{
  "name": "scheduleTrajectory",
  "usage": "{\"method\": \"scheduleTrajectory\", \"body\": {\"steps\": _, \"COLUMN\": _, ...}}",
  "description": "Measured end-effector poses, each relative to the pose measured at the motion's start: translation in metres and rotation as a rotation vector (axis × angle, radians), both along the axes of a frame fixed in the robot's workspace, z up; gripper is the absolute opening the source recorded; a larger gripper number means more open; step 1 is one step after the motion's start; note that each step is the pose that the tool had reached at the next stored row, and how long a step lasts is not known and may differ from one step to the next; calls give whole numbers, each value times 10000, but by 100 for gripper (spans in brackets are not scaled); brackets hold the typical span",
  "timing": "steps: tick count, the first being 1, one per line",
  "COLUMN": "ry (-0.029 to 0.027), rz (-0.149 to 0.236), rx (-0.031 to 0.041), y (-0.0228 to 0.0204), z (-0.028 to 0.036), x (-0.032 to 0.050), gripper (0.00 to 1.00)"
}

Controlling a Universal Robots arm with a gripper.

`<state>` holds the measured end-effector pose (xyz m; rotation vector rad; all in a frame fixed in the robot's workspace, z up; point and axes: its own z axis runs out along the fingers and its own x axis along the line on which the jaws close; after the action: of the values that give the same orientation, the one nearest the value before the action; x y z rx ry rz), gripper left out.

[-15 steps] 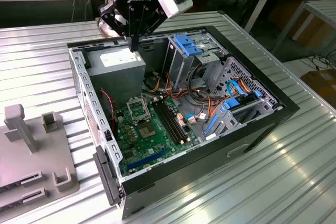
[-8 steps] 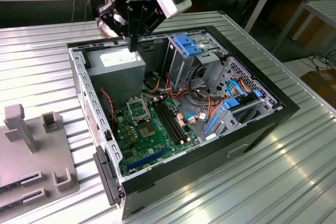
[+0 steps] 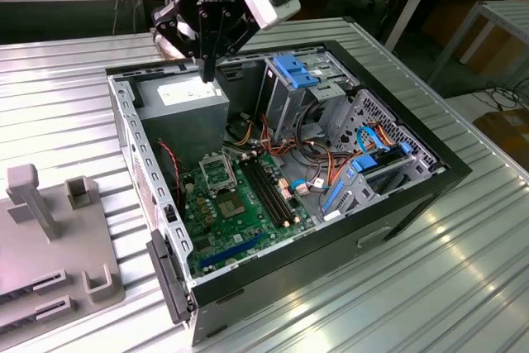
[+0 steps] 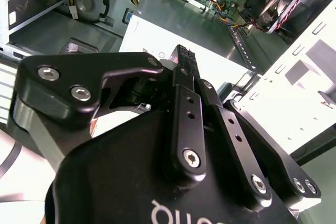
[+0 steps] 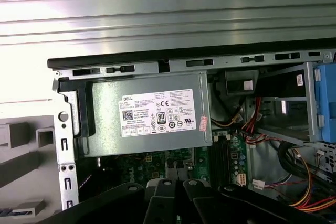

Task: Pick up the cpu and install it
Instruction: 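Reach for the cpu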

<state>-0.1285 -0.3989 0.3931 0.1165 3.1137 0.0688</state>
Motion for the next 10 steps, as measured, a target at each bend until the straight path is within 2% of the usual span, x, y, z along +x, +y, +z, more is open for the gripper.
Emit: {"method": "scheduleTrajectory", "body": {"steps": 10, "ry": 2, "rz": 0, "rx": 0, "y": 0, "z": -4, "x": -39, "gripper": 11}}
